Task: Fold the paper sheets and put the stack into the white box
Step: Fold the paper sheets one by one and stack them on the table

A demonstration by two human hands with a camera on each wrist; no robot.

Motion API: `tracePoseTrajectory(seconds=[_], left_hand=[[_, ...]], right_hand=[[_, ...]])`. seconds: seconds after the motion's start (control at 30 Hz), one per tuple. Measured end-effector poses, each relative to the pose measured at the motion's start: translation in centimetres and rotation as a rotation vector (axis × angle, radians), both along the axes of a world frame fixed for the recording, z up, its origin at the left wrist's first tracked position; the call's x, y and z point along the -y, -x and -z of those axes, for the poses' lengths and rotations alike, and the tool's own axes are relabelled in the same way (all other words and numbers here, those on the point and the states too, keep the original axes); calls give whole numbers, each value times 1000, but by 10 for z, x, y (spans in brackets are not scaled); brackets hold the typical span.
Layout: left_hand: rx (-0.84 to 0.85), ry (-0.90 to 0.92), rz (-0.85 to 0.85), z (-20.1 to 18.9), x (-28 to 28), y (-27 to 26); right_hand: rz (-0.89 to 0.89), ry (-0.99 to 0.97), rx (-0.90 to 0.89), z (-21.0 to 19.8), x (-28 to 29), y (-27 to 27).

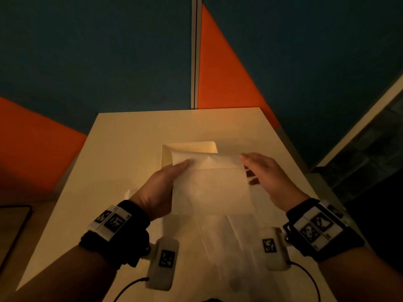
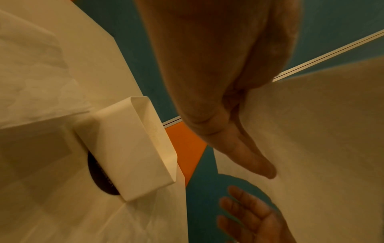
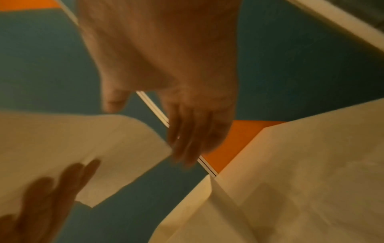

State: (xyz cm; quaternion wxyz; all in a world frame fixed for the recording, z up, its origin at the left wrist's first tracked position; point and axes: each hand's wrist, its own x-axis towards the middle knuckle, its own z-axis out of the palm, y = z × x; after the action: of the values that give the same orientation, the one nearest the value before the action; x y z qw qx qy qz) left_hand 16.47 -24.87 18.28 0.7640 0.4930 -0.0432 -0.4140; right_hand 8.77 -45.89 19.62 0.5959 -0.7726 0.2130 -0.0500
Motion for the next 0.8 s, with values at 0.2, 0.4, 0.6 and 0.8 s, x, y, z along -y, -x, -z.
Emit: tracePoseTrajectory(seconds=[0.2,0.4,0.6,0.8], left_hand=[[94,0,13,-6,3,1],[198,-30,-22,0,-3,-6],[258,-50,114,-1,-19,-14],[293,-51,276,-13,-19,-14]], right_hand=[[-144,-306,60,-1,-4,6],[-63,-373,144,-1,2,6],[-60,-383,156,-5,8,6],[-220,-286,82,-16,7,3]])
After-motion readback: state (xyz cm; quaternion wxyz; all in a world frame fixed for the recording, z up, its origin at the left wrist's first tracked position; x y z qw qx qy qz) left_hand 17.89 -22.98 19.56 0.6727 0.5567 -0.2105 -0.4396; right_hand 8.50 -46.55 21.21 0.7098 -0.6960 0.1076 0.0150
